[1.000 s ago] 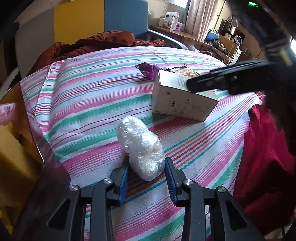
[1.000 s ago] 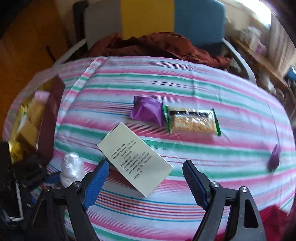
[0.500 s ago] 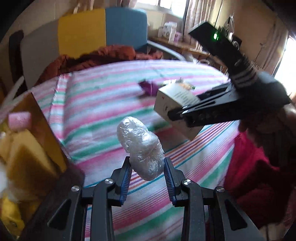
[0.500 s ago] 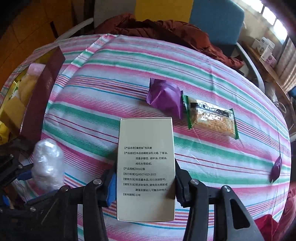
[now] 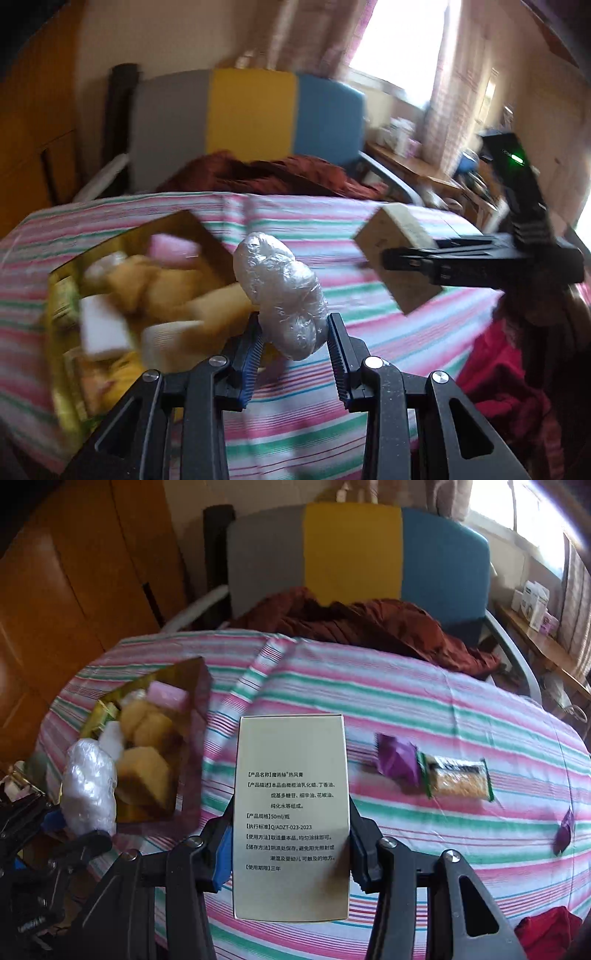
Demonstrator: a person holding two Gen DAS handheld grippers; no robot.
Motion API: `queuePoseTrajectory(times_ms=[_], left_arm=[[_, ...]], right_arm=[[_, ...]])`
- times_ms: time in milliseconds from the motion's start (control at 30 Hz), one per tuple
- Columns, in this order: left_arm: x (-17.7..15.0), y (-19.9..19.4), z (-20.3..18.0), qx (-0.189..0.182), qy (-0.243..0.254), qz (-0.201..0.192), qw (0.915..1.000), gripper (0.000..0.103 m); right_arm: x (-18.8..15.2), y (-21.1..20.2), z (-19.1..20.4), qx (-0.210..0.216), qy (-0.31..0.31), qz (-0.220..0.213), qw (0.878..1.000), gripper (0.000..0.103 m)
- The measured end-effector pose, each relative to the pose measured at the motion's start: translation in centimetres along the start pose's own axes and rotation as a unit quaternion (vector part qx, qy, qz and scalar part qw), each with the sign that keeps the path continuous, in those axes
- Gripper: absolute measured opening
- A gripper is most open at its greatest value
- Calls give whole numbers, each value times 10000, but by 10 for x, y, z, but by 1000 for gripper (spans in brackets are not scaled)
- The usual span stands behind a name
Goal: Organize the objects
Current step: 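Carry cotton ball and white box into the gold tray, opening both grippers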
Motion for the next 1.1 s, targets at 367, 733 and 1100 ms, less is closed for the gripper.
queuePoseTrajectory(times_ms=[367, 733, 1100], left_arm=[[-29, -28, 131, 1004, -1196, -92, 9877, 35], [-27, -20, 151, 1326, -1278, -155, 9828, 35], [-11, -6, 144, 1493, -1004, -178, 9835, 35]], right_arm=[[28, 18, 95, 647, -551, -139, 9963, 49], [67, 54, 147, 695, -925, -68, 9933, 49], [81, 96, 148, 545, -788, 160, 9953, 49]])
Point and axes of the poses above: each gripper's, at about its wrist camera, not at the fingertips, and y roughly the way its jaws point, z to its left, x to its top, the point moved 4 cm from there along y, roughly the way its jaws point, and after that the axes turned 7 degrees about x, right-handed, at the moved point
